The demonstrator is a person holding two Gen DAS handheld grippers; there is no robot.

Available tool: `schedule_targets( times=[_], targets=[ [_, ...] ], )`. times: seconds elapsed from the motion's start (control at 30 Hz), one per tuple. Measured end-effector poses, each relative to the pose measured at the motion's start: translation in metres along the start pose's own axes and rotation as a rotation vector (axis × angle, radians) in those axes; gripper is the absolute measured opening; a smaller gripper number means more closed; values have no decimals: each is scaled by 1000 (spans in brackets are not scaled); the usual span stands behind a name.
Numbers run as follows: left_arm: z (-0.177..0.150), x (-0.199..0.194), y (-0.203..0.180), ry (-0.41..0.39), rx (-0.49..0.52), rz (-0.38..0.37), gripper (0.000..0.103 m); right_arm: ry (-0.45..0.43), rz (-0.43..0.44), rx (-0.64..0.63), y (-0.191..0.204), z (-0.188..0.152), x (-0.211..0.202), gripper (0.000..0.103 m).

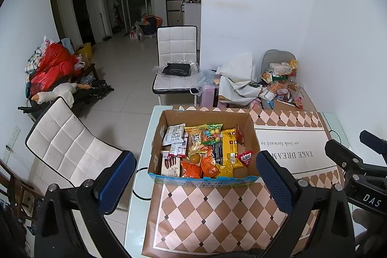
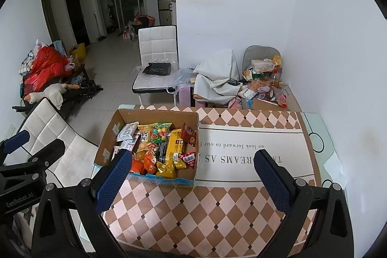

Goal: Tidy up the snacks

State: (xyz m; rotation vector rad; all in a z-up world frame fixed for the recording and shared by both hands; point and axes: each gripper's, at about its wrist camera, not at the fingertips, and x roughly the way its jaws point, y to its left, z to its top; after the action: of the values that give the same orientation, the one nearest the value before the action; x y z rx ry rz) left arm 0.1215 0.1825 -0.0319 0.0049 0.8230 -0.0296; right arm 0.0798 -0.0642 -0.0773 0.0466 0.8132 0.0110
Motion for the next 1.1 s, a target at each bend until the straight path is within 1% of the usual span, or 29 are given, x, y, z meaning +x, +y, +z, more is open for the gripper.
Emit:
schedule_targets(
  times=[0.6,0.87,1.1],
  targets=[
    [-1,-1,-1,3,-1,-1,103,0,1,1,-1,2,1,103],
    [2,0,-8,12,16,-17,103,-2,2,3,-3,0,1,103],
    [3,-3,-7,-1,17,-14,103,-2,2,11,-3,-4,0,103]
  ],
)
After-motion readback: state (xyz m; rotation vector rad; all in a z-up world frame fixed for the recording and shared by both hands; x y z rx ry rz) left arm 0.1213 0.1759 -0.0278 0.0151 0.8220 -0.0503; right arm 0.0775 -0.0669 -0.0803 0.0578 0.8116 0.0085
